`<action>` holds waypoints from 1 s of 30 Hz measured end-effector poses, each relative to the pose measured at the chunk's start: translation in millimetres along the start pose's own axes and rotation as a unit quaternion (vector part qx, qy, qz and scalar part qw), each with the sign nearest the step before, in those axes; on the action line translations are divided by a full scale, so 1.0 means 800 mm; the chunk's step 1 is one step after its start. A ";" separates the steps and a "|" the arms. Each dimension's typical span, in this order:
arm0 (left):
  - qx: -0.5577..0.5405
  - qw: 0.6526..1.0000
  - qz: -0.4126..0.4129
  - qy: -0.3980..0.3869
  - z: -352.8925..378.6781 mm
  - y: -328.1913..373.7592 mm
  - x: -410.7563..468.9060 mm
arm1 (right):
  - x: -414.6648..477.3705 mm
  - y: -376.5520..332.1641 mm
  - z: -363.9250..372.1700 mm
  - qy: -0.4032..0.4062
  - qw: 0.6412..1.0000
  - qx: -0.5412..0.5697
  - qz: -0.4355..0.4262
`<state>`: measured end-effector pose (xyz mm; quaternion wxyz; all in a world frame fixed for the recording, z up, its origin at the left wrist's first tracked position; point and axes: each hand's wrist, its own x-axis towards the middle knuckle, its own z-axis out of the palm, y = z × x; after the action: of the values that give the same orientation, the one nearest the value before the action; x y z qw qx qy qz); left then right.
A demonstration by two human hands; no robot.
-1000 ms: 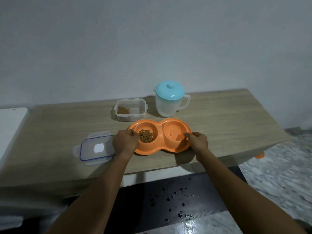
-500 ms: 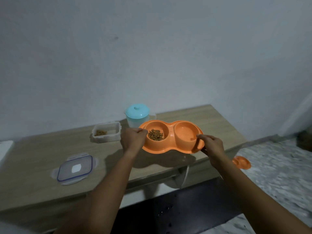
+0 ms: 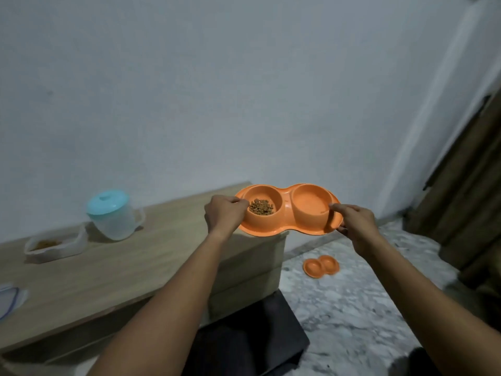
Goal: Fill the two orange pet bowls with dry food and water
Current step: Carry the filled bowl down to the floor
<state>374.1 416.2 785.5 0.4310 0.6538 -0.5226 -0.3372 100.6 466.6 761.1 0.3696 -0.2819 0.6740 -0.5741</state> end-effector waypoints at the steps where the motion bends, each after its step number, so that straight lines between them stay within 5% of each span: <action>1: -0.001 1.000 -0.001 -0.010 0.025 0.012 -0.007 | 0.012 -0.001 -0.026 0.012 1.000 0.000 0.000; 15: -0.010 0.992 -0.004 -0.125 0.375 0.045 0.017 | 0.235 0.054 -0.233 0.121 0.989 -0.051 0.062; 24: -0.010 0.985 -0.129 -0.111 0.595 -0.065 0.129 | 0.468 0.181 -0.222 0.071 0.978 -0.108 0.162; 30: 0.033 0.975 -0.217 -0.039 0.705 -0.217 0.196 | 0.610 0.336 -0.156 -0.008 0.965 -0.155 0.211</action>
<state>-24.8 158.8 402.1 0.3053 0.7517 -0.3954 -0.4306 -267.1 193.1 420.2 0.4394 -0.1920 0.7961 -0.3693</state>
